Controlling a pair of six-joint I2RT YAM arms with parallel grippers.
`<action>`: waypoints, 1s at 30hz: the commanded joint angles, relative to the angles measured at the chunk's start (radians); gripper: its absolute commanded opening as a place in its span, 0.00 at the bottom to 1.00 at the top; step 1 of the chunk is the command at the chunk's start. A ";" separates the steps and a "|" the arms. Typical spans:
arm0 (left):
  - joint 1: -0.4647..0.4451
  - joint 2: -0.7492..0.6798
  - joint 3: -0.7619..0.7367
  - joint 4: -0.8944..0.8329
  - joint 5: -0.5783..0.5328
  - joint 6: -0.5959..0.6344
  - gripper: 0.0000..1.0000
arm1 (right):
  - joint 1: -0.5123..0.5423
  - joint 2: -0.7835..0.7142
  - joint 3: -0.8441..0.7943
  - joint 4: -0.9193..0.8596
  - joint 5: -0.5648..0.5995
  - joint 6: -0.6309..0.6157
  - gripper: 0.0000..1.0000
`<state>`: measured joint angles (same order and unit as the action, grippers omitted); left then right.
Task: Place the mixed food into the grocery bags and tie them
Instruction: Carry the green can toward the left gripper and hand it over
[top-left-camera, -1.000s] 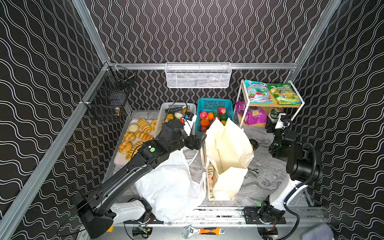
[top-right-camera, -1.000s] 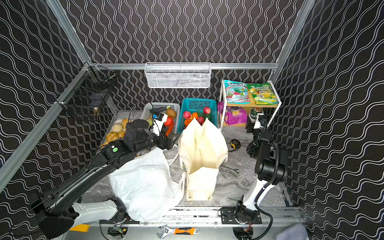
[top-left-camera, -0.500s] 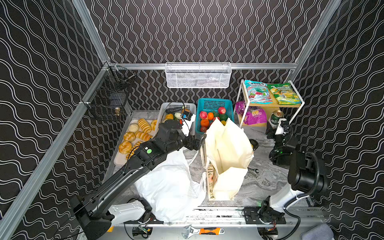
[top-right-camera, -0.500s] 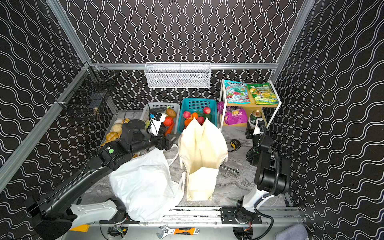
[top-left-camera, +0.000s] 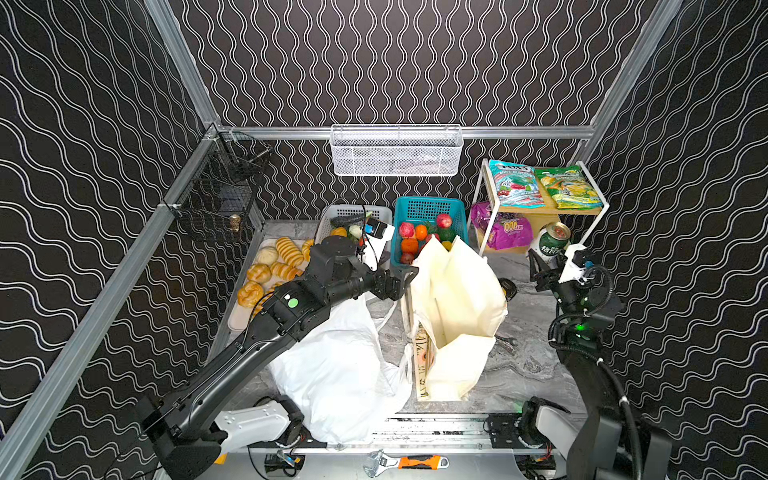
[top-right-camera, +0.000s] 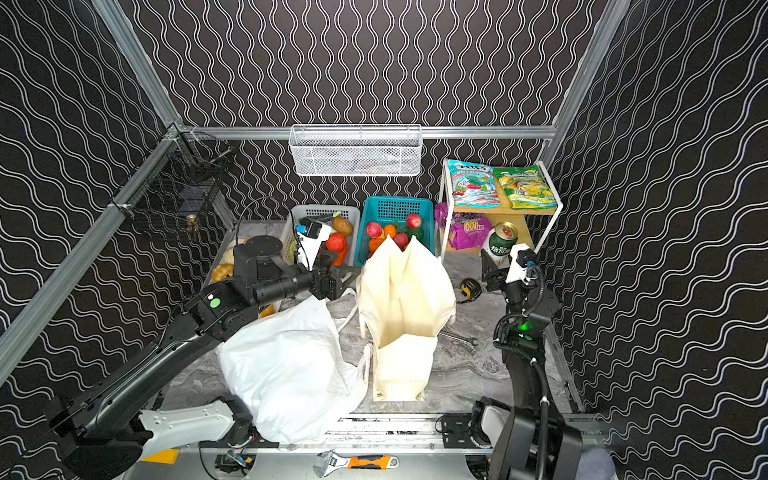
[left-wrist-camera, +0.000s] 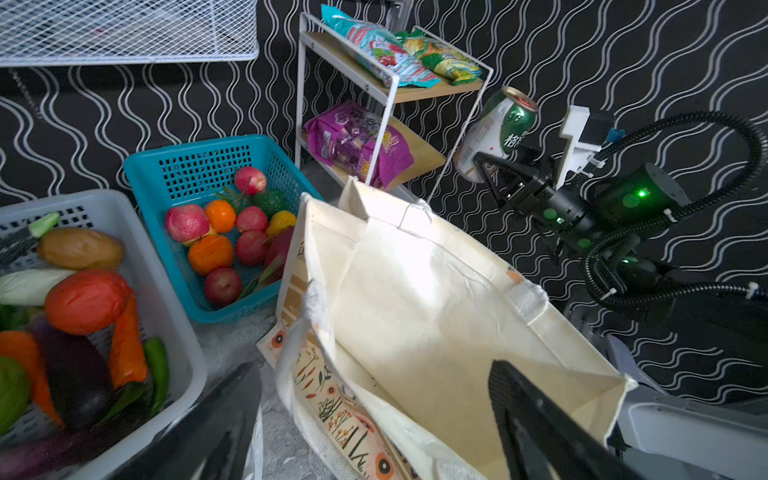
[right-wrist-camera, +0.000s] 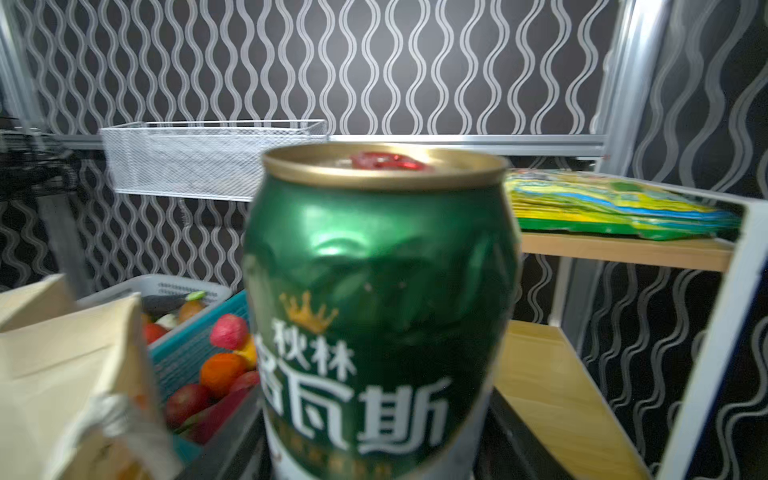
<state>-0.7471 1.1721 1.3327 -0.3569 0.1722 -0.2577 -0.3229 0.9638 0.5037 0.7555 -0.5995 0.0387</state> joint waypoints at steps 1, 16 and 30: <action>0.002 0.038 0.047 0.063 0.113 0.041 0.89 | 0.028 -0.103 0.036 -0.197 -0.204 0.049 0.47; -0.054 0.315 0.414 -0.074 0.358 0.140 0.95 | 0.434 -0.231 0.269 -0.676 -0.191 -0.076 0.43; -0.143 0.521 0.700 -0.321 0.265 0.253 0.97 | 0.540 -0.170 0.321 -0.740 -0.165 -0.258 0.44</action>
<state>-0.8883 1.6814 2.0075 -0.6182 0.4698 -0.0460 0.2089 0.7918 0.7994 -0.0055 -0.7582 -0.1287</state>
